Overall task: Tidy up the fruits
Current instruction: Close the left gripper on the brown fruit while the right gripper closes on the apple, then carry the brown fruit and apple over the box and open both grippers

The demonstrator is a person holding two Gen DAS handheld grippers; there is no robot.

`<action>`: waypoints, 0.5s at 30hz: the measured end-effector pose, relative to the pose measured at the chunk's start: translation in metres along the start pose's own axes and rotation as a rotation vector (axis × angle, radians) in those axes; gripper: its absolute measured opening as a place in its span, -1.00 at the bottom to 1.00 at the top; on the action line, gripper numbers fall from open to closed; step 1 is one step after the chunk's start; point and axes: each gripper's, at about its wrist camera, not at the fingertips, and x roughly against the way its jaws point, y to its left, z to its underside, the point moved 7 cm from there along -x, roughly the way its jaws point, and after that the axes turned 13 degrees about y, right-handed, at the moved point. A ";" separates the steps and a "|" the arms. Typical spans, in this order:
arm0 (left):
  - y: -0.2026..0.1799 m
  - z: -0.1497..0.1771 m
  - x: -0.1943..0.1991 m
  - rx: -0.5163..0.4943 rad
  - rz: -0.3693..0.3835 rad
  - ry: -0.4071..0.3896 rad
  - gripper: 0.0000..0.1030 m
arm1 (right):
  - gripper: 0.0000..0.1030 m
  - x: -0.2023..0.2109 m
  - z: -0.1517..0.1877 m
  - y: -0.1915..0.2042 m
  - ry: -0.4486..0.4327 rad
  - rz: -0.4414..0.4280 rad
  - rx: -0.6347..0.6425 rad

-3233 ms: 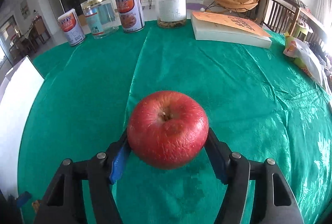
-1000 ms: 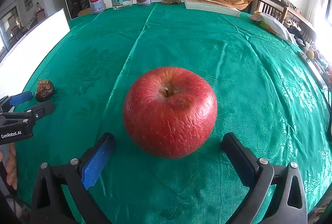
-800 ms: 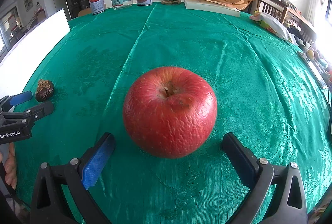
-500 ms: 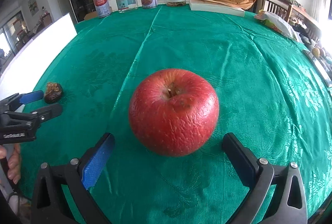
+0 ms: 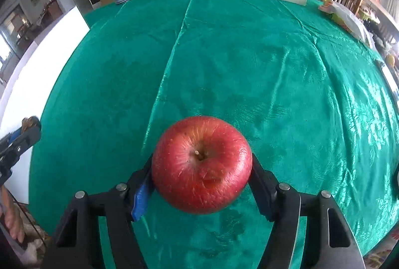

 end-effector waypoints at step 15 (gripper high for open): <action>0.242 -0.045 0.128 0.419 -0.239 -0.094 -0.14 | 0.32 0.053 -0.073 0.385 0.007 -0.352 0.583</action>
